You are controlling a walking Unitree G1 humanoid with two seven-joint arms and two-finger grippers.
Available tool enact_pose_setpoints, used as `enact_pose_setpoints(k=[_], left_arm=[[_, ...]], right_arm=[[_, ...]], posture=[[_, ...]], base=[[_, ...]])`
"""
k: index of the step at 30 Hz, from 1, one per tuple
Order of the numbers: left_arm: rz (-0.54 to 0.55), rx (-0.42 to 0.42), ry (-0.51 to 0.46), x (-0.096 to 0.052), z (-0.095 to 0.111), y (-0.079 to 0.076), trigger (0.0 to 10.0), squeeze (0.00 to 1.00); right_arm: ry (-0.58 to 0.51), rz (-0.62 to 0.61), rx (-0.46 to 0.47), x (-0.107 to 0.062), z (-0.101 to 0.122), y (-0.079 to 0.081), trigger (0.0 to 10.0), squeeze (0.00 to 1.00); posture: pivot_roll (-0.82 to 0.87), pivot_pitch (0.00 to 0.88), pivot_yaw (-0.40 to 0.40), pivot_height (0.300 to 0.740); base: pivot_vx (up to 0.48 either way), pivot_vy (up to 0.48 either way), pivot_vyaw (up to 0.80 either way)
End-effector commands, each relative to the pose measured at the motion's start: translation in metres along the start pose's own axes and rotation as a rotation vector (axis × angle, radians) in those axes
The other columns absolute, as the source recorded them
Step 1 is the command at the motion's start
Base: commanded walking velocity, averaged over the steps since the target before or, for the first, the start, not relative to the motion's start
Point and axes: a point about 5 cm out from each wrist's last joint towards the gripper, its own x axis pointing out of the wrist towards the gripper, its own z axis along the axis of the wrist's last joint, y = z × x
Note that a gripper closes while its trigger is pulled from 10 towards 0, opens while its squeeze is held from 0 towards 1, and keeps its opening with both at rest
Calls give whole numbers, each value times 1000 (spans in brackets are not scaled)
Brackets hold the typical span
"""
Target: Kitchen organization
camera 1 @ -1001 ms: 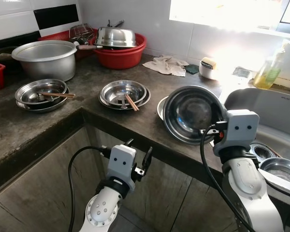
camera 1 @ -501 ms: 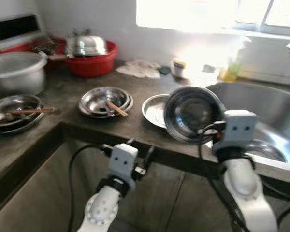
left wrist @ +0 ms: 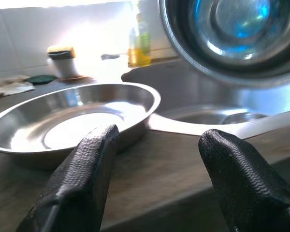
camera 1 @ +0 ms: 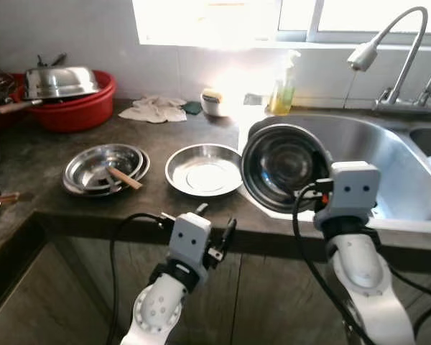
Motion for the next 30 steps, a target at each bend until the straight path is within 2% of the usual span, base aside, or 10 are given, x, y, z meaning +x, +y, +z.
enact_pose_setpoints(k=[1, 2, 3, 4, 15, 23, 30], left_arm=[[7, 10, 13, -1, -3, 1, 10000, 0], [1, 26, 12, -1, -3, 1, 10000, 0], [1, 22, 13, -1, -3, 0, 10000, 0], [-2, 23, 13, -1, -3, 0, 10000, 0], [-4, 40, 21, 0, -6, 0, 10000, 0], [-9, 38, 25, -1, -8, -1, 10000, 0], [-10, 28, 29, -2, -9, -2, 10000, 0]], right_arm=[[-1, 13, 1, 2, 1, 3, 0, 0], [-5, 18, -1, 4, 3, 3, 1725, 0], [-9, 17, -7, 7, 4, 2, 8980, 0], [-10, 17, -6, 8, 5, 1, 10000, 0], [-31, 13, -11, 19, 11, -8, 10000, 0], [-23, 43, 6, 23, 11, -8, 10000, 0], [-10, 82, 57, 30, 14, -6, 10000, 0]], posture=[[91, 7, -31, 740], [90, 6, -32, 740], [89, 3, -33, 740], [89, 2, -33, 740], [86, 0, -34, 740], [84, 1, -32, 740], [86, 7, -33, 740]], base=[[0, -262, 0], [0, -424, 0], [0, -424, 0], [0, -424, 0], [0, -421, 0], [309, -362, 0], [391, -273, 0]])
